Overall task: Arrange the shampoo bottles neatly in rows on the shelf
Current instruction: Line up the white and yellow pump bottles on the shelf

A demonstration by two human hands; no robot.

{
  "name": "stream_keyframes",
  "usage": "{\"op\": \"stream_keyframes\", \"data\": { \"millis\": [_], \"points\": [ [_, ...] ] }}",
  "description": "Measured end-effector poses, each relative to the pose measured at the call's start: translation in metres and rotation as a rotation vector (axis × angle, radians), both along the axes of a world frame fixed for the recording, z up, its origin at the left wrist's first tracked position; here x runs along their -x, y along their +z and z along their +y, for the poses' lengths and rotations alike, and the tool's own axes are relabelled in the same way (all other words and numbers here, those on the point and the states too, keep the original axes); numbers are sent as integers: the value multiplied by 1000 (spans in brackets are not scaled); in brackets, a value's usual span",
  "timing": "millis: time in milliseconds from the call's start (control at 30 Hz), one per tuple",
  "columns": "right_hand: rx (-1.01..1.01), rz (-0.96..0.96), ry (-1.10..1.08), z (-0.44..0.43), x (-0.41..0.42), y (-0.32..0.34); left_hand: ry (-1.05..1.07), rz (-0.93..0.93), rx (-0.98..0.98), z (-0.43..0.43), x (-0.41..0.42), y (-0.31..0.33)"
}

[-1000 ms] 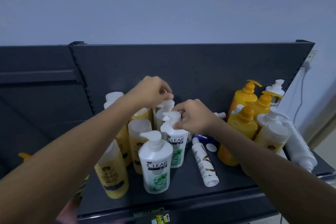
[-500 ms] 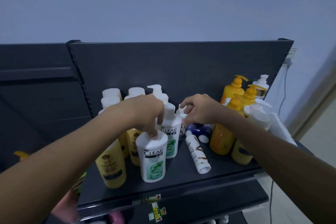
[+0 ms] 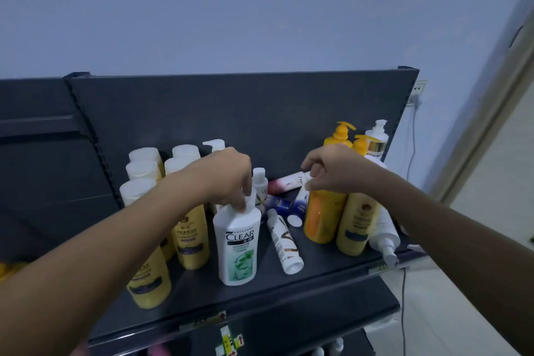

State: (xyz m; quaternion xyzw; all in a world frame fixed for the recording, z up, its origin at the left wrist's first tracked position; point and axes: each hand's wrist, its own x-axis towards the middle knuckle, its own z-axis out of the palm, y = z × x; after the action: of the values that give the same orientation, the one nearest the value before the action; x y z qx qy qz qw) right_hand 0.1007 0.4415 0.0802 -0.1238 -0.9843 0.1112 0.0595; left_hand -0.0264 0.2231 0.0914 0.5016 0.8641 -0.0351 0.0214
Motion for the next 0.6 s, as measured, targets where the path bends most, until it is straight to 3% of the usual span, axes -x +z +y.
{"op": "stream_keyframes", "data": {
  "millis": [333,500,600],
  "points": [
    [-172,14,-62,56,-48,19,93,-34,65,9,-8,6],
    [-333,-196,-75,79,-65,7,204,-79,5,6,-16,15],
    [-338,-223,-65,84,-64,-1,241,-39,-32,1,-21,21]
  ]
}}
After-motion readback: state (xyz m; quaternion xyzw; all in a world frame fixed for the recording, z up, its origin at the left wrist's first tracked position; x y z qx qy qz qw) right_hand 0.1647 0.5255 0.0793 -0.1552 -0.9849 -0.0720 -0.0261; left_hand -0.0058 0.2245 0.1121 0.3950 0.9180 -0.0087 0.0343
